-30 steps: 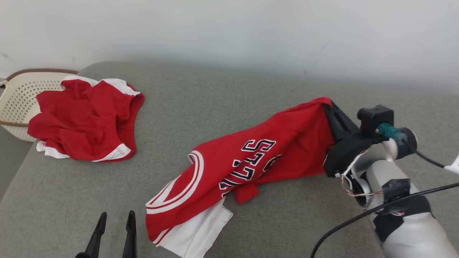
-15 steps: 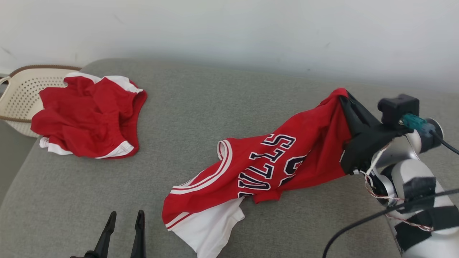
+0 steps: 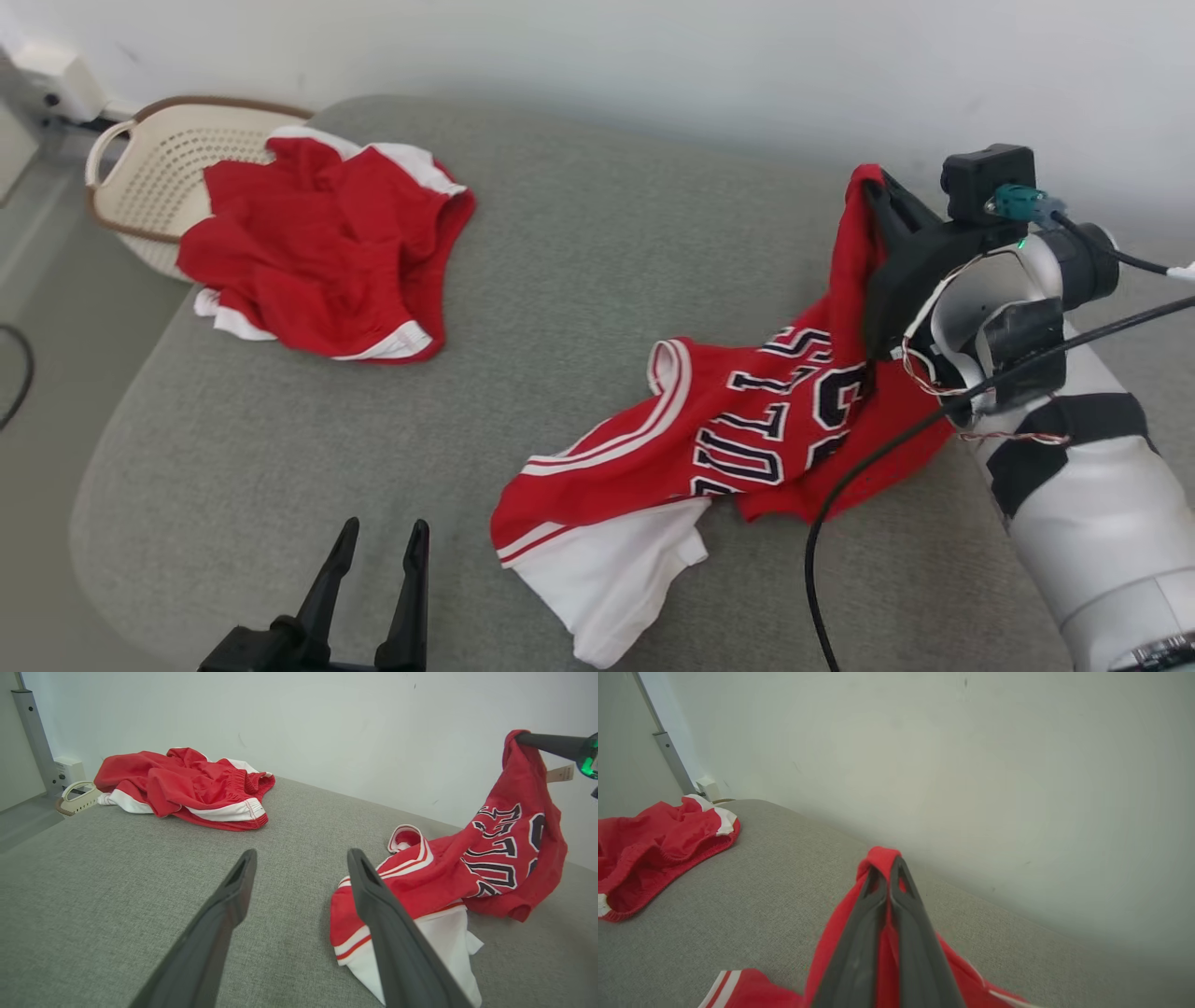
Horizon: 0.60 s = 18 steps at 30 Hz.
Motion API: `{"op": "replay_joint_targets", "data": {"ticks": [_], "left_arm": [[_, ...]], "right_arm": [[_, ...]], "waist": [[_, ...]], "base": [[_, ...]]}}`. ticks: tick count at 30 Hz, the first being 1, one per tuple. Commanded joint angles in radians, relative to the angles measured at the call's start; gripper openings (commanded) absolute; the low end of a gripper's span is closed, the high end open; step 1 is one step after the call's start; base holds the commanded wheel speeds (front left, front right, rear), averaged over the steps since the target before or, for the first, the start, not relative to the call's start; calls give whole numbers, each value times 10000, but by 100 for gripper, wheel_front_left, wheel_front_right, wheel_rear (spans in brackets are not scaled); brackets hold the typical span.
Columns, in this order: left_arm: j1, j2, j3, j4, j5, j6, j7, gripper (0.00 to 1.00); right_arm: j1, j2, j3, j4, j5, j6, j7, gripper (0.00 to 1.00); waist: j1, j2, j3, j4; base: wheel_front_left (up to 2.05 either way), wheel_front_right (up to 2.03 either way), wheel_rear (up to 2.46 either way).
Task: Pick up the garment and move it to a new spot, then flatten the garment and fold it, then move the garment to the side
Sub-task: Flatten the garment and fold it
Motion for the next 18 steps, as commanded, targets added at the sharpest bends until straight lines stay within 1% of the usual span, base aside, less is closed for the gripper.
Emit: {"op": "replay_joint_targets", "data": {"ticks": [1,2,3,4,7,12,15,18], "left_arm": [[-60,0,-37,67,-41,22,-34,100],[-98,-3,-101,77,-60,39,-34,100],[-140,0,-163,89,-70,43,-34,100],[-170,2,-186,113,-76,43,-34,100],[-145,1,-161,163,-90,56,-34,100],[46,1,-18,207,2,42,-34,100],[94,1,69,196,46,3,-34,100],[182,0,160,166,76,32,-34,100]], "right_arm": [[-178,43,7,314,7,4,-179,0],[-339,93,53,776,-83,4,-315,16],[-472,136,104,1211,-167,4,-436,41],[-579,233,120,1642,-167,4,-501,100],[-891,451,190,2463,-172,4,-923,100],[-984,687,331,3278,177,4,-1407,100],[-923,775,458,3300,523,4,-1854,100],[-526,821,694,3003,928,4,-2226,100]], "waist": [[-1,0,203,335],[-1,0,215,385],[-1,0,228,433],[-1,0,227,460],[-1,0,196,431],[-1,0,27,-7],[-1,0,-118,-287],[-1,0,-271,-578]], "base": [[0,0,0],[0,0,0],[0,0,0],[0,0,0],[0,0,0],[0,0,0],[0,0,0],[0,0,0]]}}
